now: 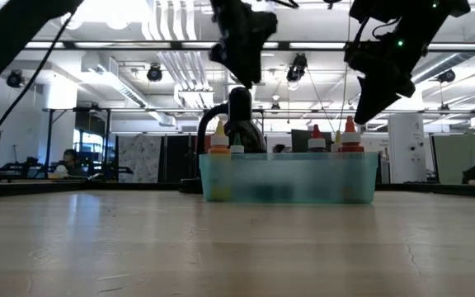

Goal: Pick & Place food coloring
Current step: Return to Home Position

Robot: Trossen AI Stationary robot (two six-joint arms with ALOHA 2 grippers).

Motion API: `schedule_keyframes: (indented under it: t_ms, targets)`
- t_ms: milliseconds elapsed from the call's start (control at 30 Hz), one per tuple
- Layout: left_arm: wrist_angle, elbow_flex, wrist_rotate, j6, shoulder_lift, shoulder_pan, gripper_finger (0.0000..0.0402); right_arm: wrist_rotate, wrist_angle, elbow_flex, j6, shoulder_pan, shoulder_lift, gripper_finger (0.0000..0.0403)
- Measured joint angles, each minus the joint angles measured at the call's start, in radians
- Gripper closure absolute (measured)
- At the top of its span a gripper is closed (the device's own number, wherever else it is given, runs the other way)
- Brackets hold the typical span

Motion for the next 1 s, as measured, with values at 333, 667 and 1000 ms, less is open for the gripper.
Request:
schedule_keyframes:
  t_ms: [333,667,1000]
  targets:
    - [0.091,-0.136,-0.052,-0.112,-0.188,-0.044,0.0261,-0.350,0.133,0.066,-0.156,-0.007,-0.067,0.0339]
    - [0.458,-0.626,0.003,-0.209,-0.543,-0.124,0.0261,-0.483,0.147,-0.073,-0.183,-0.046,-0.338,0.0339]
    - [1.013,-1.240,0.002,-0.291,-1.007,-0.178,0.0261,-0.746,0.432,-0.264,-0.162,-0.048,-0.644,0.0339]
